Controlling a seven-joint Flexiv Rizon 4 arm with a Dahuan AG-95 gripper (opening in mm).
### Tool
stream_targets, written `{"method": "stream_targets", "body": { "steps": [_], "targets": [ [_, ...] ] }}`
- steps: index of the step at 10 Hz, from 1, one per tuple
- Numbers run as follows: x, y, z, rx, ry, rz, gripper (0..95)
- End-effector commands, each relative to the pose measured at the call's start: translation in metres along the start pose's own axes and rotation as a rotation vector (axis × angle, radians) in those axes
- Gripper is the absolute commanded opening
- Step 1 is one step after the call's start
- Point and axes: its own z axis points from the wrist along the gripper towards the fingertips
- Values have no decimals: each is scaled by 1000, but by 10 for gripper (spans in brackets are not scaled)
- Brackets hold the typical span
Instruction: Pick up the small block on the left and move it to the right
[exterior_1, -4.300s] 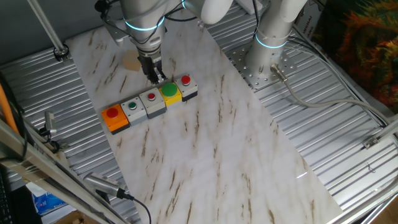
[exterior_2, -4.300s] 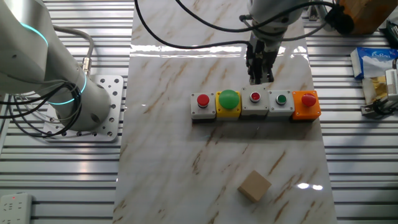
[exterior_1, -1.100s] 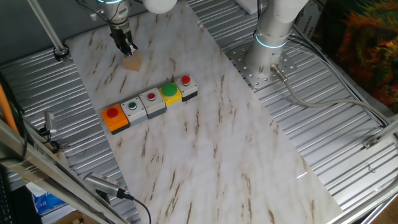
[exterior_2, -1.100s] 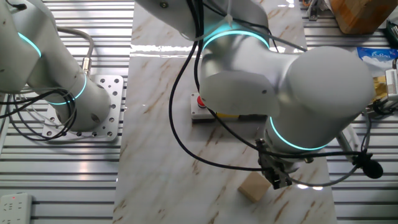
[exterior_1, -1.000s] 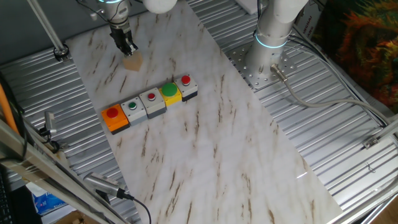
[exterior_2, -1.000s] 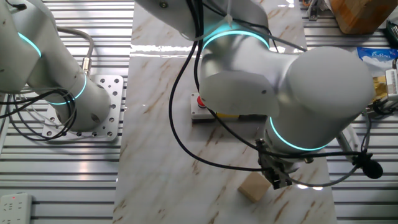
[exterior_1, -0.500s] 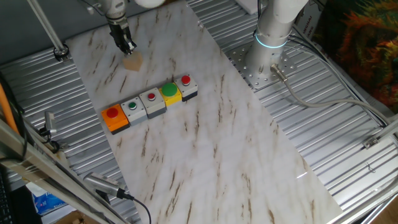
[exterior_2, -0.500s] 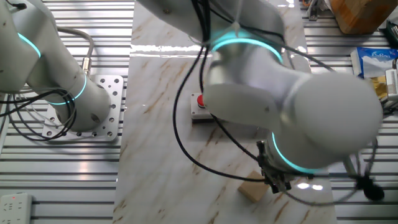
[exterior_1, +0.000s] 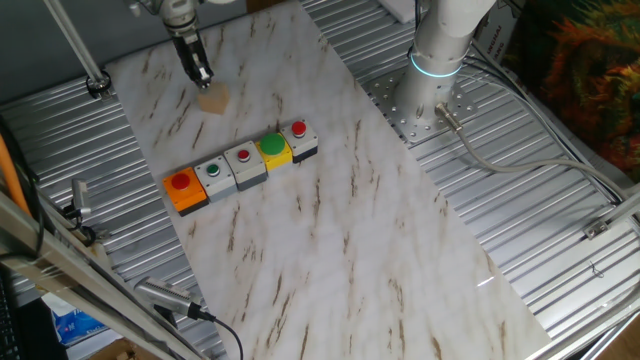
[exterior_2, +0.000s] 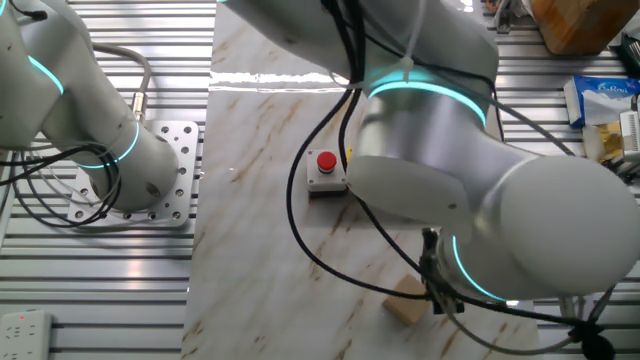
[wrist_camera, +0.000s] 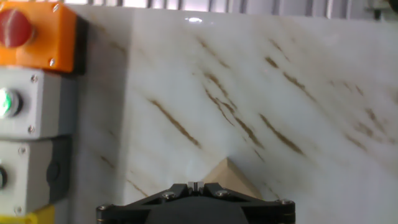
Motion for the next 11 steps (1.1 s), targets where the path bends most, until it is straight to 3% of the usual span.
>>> {"method": "stream_targets", "body": {
  "steps": [1, 4, 7, 10, 11],
  "targets": [
    [1, -1, 0, 60, -6, 42, 0],
    [2, -2, -2, 65, -7, 46, 0],
    [4, -27, -10, 56, -3, 7, 0],
    [3, -35, 4, 47, -6, 9, 0],
    [3, -35, 6, 30, -6, -2, 0]
  ]
}}
